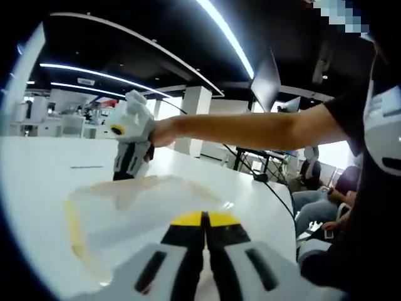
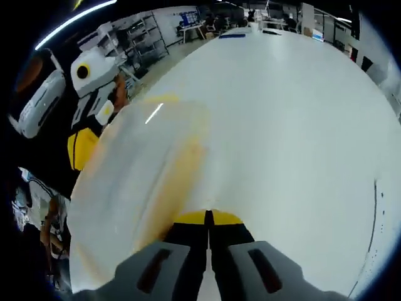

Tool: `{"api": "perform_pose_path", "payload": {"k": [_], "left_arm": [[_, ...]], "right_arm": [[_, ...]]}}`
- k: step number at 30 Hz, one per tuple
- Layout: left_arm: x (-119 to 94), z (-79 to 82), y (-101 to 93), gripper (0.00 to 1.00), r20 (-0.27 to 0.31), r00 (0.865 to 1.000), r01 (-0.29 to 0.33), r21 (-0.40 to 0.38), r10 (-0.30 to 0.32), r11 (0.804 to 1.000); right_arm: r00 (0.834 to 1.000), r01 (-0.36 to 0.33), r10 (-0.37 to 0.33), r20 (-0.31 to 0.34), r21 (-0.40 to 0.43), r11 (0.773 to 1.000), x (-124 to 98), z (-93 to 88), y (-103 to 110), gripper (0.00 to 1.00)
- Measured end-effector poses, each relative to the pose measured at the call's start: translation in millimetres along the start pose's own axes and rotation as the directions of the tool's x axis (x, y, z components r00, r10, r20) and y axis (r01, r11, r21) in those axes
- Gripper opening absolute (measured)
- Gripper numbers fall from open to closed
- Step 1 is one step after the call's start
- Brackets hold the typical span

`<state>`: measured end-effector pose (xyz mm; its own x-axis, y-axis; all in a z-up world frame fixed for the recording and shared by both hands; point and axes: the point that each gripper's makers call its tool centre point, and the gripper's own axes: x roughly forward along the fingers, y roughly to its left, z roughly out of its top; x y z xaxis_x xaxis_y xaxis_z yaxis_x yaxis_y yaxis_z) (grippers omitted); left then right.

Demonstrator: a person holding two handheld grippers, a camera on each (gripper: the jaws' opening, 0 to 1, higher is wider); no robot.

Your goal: Snap each plastic latch of the storage box into its locked position after aligning the lid with the box until every specified latch is closed and the lid sits flush.

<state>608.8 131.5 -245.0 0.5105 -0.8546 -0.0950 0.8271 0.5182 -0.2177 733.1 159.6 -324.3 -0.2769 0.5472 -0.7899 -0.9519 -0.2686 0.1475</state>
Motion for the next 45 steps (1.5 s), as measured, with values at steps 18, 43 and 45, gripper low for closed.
{"api": "perform_pose_path", "payload": {"k": [18,43,45], "left_arm": [[-65.9,55.0,73.0,0.16,0.227,0.929,-0.32,0.093,0.293,0.943],[-130.4,69.0,97.3,0.56,0.369,0.82,-0.481,0.034,0.437,0.876],[-138.8,71.0,98.5,0.58,0.39,0.798,-0.507,0.024,0.458,0.862]], "right_arm": [[0.586,0.643,-0.735,0.341,0.357,0.678,-130.9,13.3,-19.4,0.19],[-0.075,0.675,-0.951,0.299,0.717,0.172,-198.8,-40.3,137.9,0.58],[-0.145,0.674,-0.94,0.309,0.726,0.135,-202.4,-34.7,148.5,0.72]]}}
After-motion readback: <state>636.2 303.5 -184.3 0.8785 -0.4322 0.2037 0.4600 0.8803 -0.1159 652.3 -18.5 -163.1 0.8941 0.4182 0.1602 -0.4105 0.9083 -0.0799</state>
